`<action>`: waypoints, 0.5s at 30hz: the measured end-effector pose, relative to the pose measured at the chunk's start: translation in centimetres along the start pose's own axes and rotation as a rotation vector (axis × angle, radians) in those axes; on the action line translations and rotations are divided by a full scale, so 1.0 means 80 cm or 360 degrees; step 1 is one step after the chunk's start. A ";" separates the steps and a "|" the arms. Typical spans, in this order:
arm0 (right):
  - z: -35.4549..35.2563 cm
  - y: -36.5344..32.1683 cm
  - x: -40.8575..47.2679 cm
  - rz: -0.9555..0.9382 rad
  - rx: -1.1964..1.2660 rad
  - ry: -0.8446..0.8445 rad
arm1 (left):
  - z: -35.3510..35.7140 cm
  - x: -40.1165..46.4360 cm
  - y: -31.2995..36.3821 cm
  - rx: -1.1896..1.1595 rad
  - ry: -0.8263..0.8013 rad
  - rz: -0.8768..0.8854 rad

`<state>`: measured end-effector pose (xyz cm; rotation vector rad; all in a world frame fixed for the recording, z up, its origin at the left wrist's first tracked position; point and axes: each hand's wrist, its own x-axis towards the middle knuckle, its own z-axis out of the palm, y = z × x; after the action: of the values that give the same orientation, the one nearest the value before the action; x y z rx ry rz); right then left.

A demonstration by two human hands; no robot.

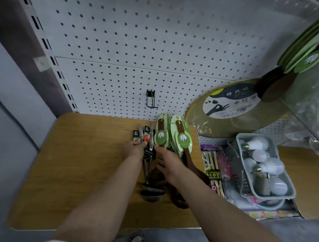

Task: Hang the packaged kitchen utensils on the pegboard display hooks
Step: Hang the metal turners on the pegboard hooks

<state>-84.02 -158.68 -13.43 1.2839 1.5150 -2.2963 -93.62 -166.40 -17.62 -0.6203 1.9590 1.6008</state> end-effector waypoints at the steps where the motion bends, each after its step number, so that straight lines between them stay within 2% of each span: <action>1: 0.003 0.000 -0.002 0.0006 -0.0011 0.0008 | -0.002 0.001 0.000 -0.0038 -0.0016 -0.0020; 8: 0.015 0.011 0.003 0.0007 -0.0078 0.0029 | -0.029 -0.001 -0.007 -0.0287 -0.0009 -0.0098; 15: 0.040 0.020 -0.001 -0.0056 -0.0027 0.0043 | -0.050 -0.018 0.006 -0.0568 -0.0038 0.0051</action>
<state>-85.06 -162.03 -14.04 1.2995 1.5746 -2.2914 -93.32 -170.23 -15.67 -0.7036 1.6848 1.9884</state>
